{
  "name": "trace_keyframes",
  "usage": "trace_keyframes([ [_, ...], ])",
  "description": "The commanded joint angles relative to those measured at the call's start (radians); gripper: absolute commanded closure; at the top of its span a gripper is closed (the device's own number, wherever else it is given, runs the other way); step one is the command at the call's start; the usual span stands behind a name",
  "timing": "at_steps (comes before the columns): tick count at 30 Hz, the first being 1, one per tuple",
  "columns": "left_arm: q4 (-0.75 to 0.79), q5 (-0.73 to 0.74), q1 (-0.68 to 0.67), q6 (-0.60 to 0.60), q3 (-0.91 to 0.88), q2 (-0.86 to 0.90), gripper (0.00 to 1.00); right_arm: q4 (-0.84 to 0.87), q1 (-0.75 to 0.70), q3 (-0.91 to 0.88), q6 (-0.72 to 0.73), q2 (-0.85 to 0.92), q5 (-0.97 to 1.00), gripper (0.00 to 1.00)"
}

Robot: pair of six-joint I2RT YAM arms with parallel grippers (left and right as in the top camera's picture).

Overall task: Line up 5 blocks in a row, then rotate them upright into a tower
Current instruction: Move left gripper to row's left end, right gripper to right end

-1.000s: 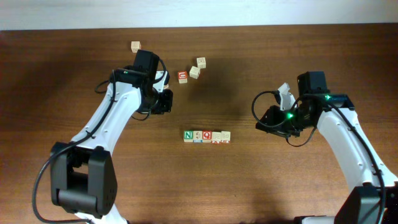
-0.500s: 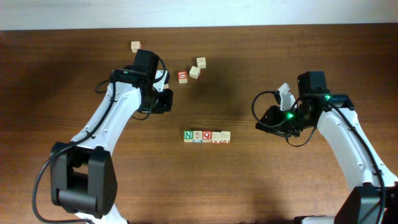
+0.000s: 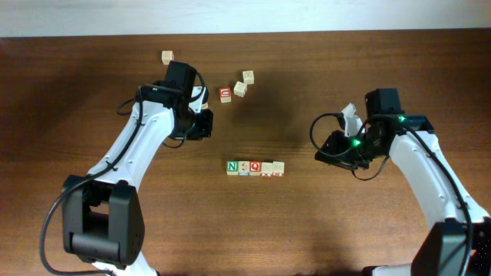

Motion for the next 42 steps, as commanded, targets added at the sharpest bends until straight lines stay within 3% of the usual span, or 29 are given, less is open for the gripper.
trace_keyframes([
  [1,0.01,-0.008,0.0,-0.009,-0.04,0.012,1.0,0.003,-0.006,-0.014,0.01,0.033,0.012,0.71],
  [15,0.055,-0.007,-0.039,-0.009,-0.14,0.012,1.0,0.011,-0.003,-0.016,0.031,0.05,0.012,0.71],
  [20,0.054,-0.007,-0.046,-0.01,-0.143,0.012,1.0,0.037,0.042,-0.019,0.045,0.051,0.014,0.71],
  [24,0.054,-0.006,-0.046,-0.054,-0.144,0.019,1.0,0.068,0.087,-0.019,0.136,0.052,0.081,0.72],
  [42,0.062,-0.006,-0.046,-0.054,-0.144,0.036,1.0,0.084,0.108,-0.019,0.157,0.052,0.092,0.71],
])
